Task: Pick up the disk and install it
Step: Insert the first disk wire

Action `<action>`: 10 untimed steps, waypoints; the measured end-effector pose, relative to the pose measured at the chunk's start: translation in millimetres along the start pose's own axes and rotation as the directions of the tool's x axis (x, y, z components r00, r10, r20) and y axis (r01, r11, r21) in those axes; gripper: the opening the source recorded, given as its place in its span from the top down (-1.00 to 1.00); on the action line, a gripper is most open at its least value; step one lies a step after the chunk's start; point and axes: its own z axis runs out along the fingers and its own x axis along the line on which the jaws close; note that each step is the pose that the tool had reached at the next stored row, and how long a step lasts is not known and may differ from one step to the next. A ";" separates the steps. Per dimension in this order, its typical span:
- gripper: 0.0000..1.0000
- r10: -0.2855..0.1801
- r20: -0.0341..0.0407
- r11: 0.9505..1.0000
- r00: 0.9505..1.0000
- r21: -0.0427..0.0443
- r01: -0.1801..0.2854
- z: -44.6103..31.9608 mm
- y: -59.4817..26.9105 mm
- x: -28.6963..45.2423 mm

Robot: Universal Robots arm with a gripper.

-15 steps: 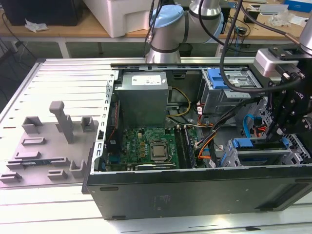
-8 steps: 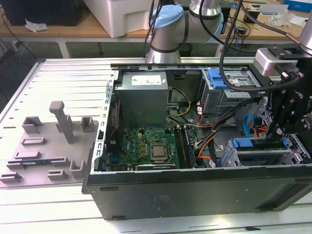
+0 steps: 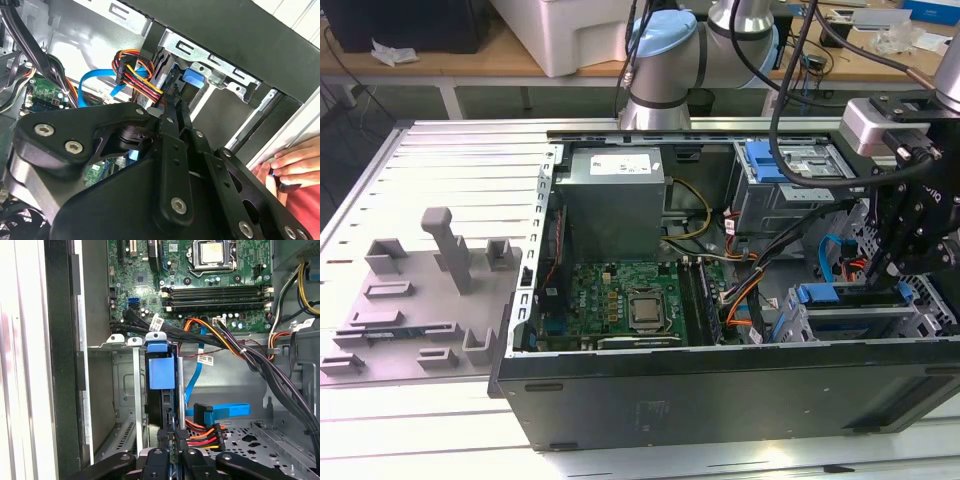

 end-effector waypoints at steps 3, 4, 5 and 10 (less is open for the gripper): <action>0.67 0.002 0.000 1.000 1.000 0.000 -0.002 0.1 0.0 0.0; 0.67 0.002 0.000 1.000 1.000 0.000 -0.002 0.2 0.0 0.0; 0.67 0.003 0.000 1.000 1.000 0.000 -0.003 0.5 0.0 0.0; 0.67 0.003 0.000 1.000 1.000 0.000 -0.003 1.4 0.0 -0.1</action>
